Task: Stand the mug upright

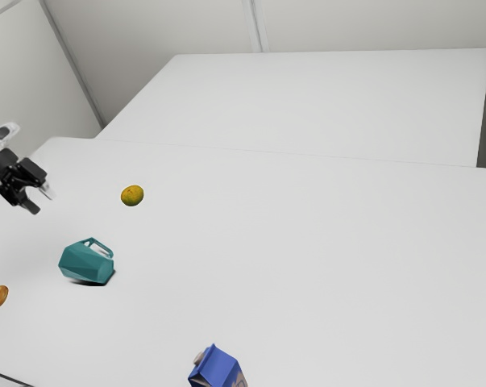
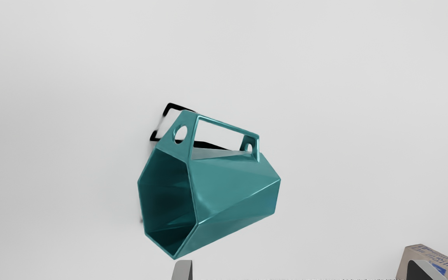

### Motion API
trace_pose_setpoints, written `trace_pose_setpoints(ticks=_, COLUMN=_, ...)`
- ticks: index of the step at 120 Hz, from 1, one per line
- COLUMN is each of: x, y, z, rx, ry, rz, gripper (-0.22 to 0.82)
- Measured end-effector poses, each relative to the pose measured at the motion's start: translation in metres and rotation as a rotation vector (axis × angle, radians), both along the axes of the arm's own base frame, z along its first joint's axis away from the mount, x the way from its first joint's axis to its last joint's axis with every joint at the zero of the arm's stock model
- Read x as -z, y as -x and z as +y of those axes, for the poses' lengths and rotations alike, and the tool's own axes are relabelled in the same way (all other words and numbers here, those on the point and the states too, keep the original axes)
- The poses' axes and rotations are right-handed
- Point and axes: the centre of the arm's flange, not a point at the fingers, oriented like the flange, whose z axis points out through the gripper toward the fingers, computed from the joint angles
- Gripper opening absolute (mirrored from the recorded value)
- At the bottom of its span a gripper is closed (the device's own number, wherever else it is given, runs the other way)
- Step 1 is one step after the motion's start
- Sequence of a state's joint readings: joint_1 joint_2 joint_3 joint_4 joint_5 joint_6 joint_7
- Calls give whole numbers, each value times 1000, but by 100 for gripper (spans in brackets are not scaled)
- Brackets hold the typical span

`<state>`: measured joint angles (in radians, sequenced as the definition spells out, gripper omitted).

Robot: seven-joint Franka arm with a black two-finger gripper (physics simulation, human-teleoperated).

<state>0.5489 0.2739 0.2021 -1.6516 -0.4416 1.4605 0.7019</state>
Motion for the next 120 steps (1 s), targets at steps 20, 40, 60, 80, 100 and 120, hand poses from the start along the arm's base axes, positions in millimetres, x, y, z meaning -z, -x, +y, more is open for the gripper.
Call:
trace_pose_setpoints(ticks=20, x=54, y=23, z=9, rx=-22, ry=76, rz=-31, gripper=60)
trace_pose_setpoints(ticks=40, x=104, y=30, z=0, rx=-25, ry=157, rz=-65, gripper=60)
trace_pose_setpoints(ticks=60, x=134, y=41, z=-11, rx=-26, ry=210, rz=-88, gripper=60)
trace_pose_setpoints(ticks=80, x=154, y=46, z=-25, rx=-34, ry=257, rz=-120, gripper=60)
trace_pose_setpoints(ticks=100, x=155, y=46, z=-25, rx=-23, ry=263, rz=-155, gripper=25)
trace_pose_setpoints(ticks=120, x=150, y=46, z=-27, rx=2, ry=271, rz=-179, gripper=1)
